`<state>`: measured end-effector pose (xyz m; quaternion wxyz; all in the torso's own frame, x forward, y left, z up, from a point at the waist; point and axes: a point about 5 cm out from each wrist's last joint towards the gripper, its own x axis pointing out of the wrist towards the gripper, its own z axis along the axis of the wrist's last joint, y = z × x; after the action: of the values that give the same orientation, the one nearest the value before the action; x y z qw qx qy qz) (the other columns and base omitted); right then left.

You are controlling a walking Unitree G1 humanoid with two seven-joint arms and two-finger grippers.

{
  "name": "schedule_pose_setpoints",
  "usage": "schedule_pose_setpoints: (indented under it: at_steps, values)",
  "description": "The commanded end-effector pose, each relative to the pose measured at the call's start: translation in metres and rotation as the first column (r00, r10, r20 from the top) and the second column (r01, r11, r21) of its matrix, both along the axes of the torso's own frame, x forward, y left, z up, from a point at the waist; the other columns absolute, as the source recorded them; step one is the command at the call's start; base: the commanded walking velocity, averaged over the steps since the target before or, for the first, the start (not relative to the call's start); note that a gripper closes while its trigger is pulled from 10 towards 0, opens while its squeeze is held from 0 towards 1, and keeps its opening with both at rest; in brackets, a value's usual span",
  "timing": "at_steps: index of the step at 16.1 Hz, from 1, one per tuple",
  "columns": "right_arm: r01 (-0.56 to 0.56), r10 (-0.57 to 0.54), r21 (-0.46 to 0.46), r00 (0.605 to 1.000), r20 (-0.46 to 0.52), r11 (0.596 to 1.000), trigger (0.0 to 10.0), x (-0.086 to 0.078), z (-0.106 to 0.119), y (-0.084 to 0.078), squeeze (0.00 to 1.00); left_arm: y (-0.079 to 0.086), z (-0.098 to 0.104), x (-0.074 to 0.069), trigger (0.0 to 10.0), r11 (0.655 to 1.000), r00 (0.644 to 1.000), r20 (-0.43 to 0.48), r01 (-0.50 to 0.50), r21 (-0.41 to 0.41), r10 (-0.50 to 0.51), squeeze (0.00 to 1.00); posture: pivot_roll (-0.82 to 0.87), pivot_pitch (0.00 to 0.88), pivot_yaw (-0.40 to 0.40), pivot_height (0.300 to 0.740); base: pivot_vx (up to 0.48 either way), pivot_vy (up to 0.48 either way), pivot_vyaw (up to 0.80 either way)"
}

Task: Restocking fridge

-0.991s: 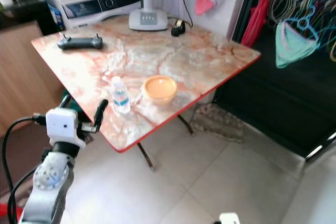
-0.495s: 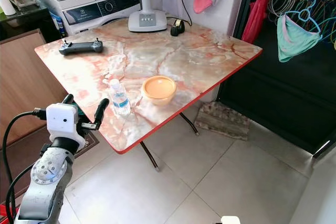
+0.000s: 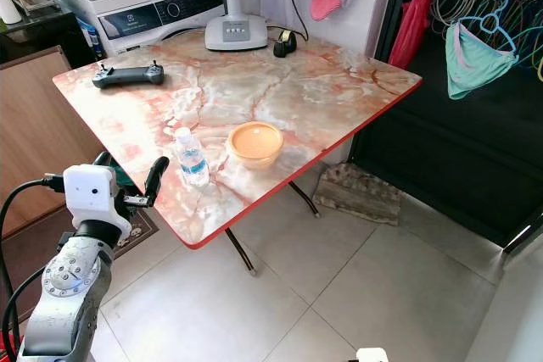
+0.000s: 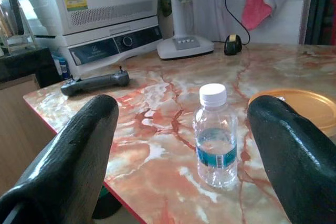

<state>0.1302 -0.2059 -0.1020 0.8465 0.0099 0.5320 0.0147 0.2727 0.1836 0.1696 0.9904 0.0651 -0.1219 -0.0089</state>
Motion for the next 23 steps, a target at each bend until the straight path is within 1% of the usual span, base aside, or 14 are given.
schedule_pose_setpoints:
  at_steps: [1, 2, 3, 5, 7, 10, 12, 14, 15, 17, 18, 19, 22, 23]
  values:
    - [-0.001, 0.001, -0.004, 1.000, -0.009, 1.000, 10.0, -0.004, -0.001, -0.001, 0.00, 0.000, 0.003, -0.001, 10.0, 1.000, 1.000, 0.005, -0.004, -0.004, 0.004, 0.00, 0.14, 0.000, 0.000, 0.740, 0.000, 0.000, 0.00]
    - [-0.009, 0.009, -0.009, 1.000, -0.013, 1.000, 10.0, -0.005, -0.001, -0.002, 0.00, -0.003, 0.003, -0.001, 10.0, 1.000, 1.000, 0.002, 0.008, -0.006, -0.008, 0.00, 0.14, 0.000, 0.000, 0.740, 0.000, 0.000, 0.00]
    - [-0.046, 0.045, -0.013, 0.999, -0.014, 0.999, 10.0, -0.005, -0.001, -0.002, 0.00, -0.005, 0.002, 0.000, 10.0, 1.000, 1.000, 0.000, 0.017, -0.008, -0.017, 0.00, 0.15, 0.000, -0.002, 0.740, 0.000, 0.000, 0.00]
    - [-0.166, 0.165, -0.048, 0.986, -0.010, 0.985, 10.0, -0.003, 0.000, -0.001, 0.00, -0.007, 0.004, 0.000, 10.0, 0.999, 0.999, 0.000, 0.035, -0.007, -0.035, 0.00, 0.15, 0.000, 0.004, 0.740, 0.240, 0.000, 0.00]
    - [-0.224, 0.224, -0.064, 0.974, -0.005, 0.972, 10.0, -0.001, 0.001, -0.001, 0.00, -0.007, 0.004, 0.002, 10.0, 0.999, 0.999, -0.007, 0.042, -0.011, -0.042, 0.00, 0.15, 0.000, 0.006, 0.740, 0.242, 0.000, 0.00]
    - [-0.226, 0.226, -0.059, 0.974, -0.004, 0.972, 10.0, 0.001, 0.001, 0.000, 0.00, -0.007, 0.006, 0.005, 10.0, 0.999, 0.999, -0.002, 0.045, -0.012, -0.045, 0.00, 0.14, 0.000, 0.007, 0.740, 0.242, 0.000, 0.00]
    - [-0.276, 0.276, -0.059, 0.961, -0.008, 0.959, 10.0, 0.003, 0.002, 0.000, 0.00, -0.007, 0.009, 0.007, 10.0, 0.999, 0.999, 0.004, 0.043, -0.008, -0.043, 0.00, 0.14, 0.000, 0.002, 0.740, 0.244, 0.000, 0.00]
    - [-0.213, 0.214, -0.032, 0.977, 0.009, 0.976, 10.0, 0.003, 0.002, 0.000, 0.00, -0.006, 0.011, 0.007, 10.0, 0.999, 0.999, 0.012, 0.030, -0.011, -0.030, 0.00, 0.15, 0.000, -0.003, 0.740, 0.247, 0.000, 0.00]
    - [-0.133, 0.133, -0.027, 0.991, 0.021, 0.991, 10.0, 0.002, 0.002, -0.001, 0.00, -0.005, 0.011, 0.006, 10.0, 1.000, 1.000, 0.012, 0.023, -0.013, -0.023, 0.00, 0.15, 0.000, 0.005, 0.740, 0.247, 0.000, 0.00]
    - [-0.054, 0.054, -0.036, 0.998, 0.011, 0.998, 10.0, -0.001, 0.001, -0.004, 0.00, -0.004, 0.011, 0.006, 10.0, 1.000, 1.000, 0.008, 0.017, -0.010, -0.017, 0.00, 0.16, 0.000, 0.006, 0.740, 0.246, 0.000, 0.00]
    - [-0.069, 0.070, -0.043, 0.998, 0.008, 0.997, 10.0, 0.000, 0.001, -0.004, 0.00, -0.004, 0.012, 0.006, 10.0, 1.000, 1.000, 0.011, 0.015, -0.006, -0.015, 0.00, 0.16, 0.000, 0.006, 0.740, 0.247, 0.000, 0.00]
    - [-0.057, 0.057, -0.029, 0.998, -0.003, 0.998, 10.0, -0.001, 0.000, -0.003, 0.00, -0.003, 0.014, 0.008, 10.0, 1.000, 1.000, 0.017, 0.011, -0.005, -0.011, 0.00, 0.16, 0.000, 0.006, 0.740, 0.247, 0.000, 0.00]
    - [-0.123, 0.122, -0.039, 0.992, -0.024, 0.992, 10.0, -0.001, 0.001, -0.003, 0.00, -0.003, 0.015, 0.008, 10.0, 1.000, 1.000, 0.019, 0.007, -0.006, -0.007, 0.00, 0.16, 0.000, 0.006, 0.740, 0.246, 0.000, 0.71]
    - [-0.091, 0.090, -0.024, 0.995, -0.029, 0.996, 10.0, -0.002, 0.000, -0.003, 0.00, -0.003, 0.015, 0.008, 10.0, 1.000, 1.000, 0.016, 0.007, -0.007, -0.007, 0.00, 0.16, 0.000, 0.006, 0.740, 0.244, 0.000, 0.00]
